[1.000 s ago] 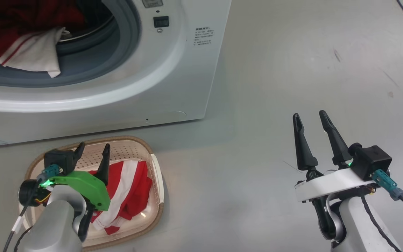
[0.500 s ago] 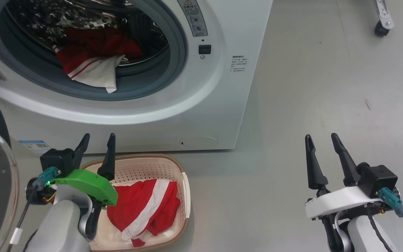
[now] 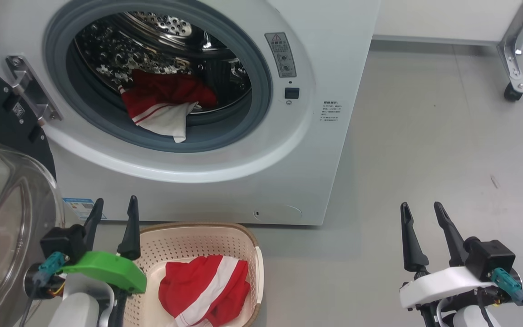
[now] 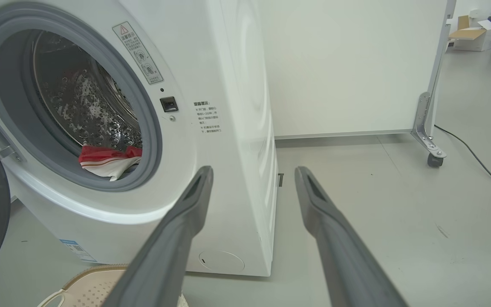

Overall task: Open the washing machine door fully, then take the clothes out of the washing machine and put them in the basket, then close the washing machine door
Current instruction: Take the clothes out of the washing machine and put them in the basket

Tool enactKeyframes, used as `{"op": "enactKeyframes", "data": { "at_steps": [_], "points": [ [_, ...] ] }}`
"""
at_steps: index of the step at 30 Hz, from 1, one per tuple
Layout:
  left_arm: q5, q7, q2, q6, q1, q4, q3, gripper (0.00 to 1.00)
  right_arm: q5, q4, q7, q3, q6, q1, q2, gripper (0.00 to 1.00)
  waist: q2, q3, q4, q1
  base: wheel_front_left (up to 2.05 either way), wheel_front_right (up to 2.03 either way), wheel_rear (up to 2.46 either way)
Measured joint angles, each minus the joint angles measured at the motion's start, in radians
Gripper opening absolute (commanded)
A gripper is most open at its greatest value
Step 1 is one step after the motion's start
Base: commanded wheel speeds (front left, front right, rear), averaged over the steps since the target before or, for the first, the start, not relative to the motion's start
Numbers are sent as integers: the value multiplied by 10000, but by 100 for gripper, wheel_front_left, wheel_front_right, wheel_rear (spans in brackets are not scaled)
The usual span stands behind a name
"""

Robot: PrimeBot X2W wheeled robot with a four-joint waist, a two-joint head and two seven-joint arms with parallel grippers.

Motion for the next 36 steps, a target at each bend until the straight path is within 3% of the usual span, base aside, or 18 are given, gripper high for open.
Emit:
{"op": "enactKeyframes", "data": {
  "at_steps": [11, 36],
  "points": [
    [708, 0, -29, 0, 896, -811, -46, 100, 0, -153, 0, 48, 50, 301, 8, 100, 0, -273, -17, 0, 0, 0, 0],
    [905, 0, -146, 8, 1567, -1760, 104, 100, -2, -387, 0, 86, 109, 348, 54, 100, 0, -108, -232, 0, 0, 0, 0]
  ]
}}
